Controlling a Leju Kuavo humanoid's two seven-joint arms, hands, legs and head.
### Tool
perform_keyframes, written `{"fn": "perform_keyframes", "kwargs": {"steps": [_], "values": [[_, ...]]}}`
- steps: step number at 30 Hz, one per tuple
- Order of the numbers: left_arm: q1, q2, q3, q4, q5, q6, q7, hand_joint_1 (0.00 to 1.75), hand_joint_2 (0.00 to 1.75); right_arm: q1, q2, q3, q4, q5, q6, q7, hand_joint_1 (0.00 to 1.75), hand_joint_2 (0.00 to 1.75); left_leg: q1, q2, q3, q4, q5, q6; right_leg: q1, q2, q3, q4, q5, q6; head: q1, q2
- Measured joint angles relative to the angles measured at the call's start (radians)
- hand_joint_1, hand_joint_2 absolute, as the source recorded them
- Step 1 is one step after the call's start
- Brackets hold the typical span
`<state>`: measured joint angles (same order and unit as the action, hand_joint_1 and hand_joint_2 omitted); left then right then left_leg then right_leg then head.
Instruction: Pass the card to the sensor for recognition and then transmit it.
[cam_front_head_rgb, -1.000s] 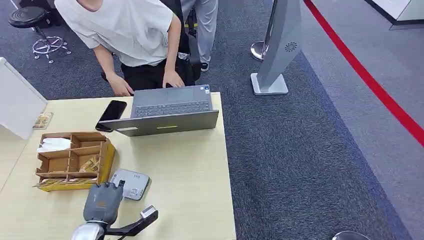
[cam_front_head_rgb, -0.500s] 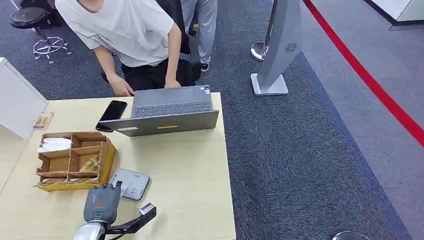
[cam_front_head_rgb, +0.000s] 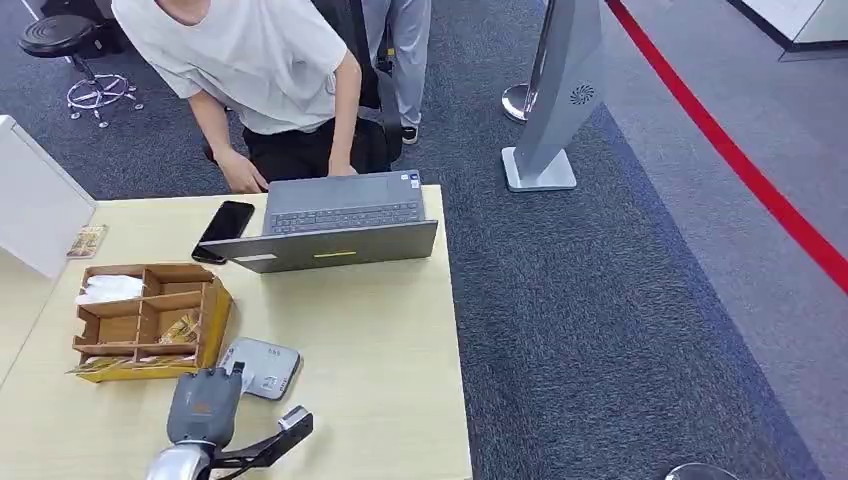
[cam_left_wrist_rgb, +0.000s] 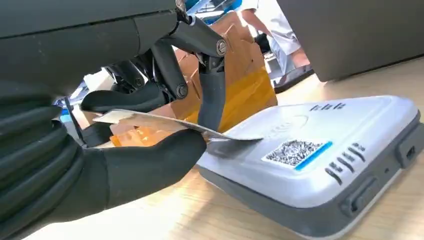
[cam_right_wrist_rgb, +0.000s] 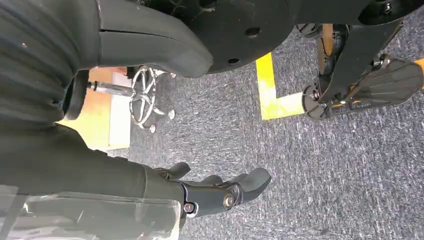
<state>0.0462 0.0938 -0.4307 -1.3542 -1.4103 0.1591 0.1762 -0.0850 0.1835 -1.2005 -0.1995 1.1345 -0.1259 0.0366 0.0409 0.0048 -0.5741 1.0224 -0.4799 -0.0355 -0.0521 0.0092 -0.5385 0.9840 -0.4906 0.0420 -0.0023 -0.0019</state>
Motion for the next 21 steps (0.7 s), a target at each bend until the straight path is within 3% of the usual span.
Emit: {"fn": "perform_keyframes", "kwargs": {"steps": [21], "values": [[0.010,0.014,0.000,-0.234,-0.043,0.079,-0.034,1.75,1.75,0.000,0.008,0.003,0.000,0.004,-0.008,-0.015,0.00,1.75,0.000,0.000,-0.001,0.000,0.000,0.000,0.000,0.000,-0.001,0.000,0.000,0.000,0.000,0.000]]}}
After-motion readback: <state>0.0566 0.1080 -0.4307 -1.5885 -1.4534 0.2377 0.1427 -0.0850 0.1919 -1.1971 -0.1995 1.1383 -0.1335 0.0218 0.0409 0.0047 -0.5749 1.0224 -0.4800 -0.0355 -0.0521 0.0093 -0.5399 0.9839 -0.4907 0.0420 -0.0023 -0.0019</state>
